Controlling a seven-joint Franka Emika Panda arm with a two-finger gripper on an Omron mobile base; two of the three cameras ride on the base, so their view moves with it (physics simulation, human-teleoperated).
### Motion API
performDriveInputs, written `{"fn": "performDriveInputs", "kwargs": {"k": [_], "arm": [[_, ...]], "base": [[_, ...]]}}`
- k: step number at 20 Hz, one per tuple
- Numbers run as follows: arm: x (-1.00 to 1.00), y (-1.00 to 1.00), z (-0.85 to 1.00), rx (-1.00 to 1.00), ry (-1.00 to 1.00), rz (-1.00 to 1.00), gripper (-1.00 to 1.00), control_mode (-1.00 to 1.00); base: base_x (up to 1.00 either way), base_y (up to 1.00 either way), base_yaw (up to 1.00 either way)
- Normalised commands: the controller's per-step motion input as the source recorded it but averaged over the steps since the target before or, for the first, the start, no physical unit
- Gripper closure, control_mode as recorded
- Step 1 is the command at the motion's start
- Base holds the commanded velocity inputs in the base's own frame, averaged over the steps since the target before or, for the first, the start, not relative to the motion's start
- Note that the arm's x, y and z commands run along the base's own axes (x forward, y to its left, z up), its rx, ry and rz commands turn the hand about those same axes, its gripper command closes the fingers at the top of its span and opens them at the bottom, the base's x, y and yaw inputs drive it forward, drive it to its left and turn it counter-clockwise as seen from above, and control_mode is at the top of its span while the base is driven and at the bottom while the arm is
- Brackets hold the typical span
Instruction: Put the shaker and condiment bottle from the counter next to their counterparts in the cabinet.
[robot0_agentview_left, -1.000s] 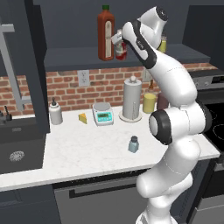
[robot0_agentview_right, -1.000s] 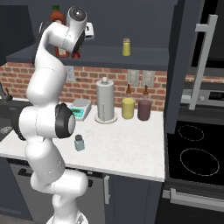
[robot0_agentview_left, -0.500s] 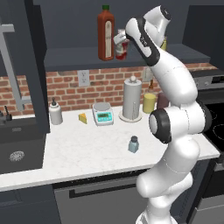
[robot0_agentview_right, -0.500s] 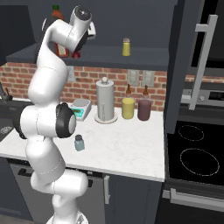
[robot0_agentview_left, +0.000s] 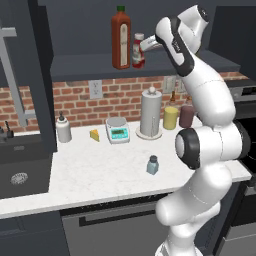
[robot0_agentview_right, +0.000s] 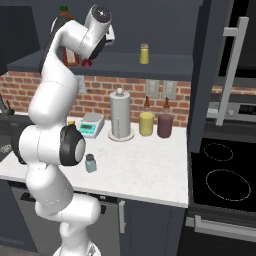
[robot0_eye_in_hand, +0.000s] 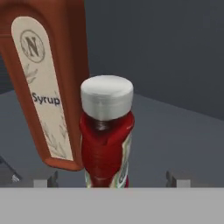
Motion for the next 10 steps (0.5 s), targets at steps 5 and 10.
{"fn": "performDriveInputs", "kwargs": {"k": [5,10], "arm": [[-0.49,-0.09,-0.01,0.00,0.00,0.00,-1.00,-1.00],[-0.66,0.00,-0.11,0.00,-0.01,0.00,-1.00,-1.00]], "base": [[0.00,0.00,0.00],[0.00,0.00,0.00]]}}
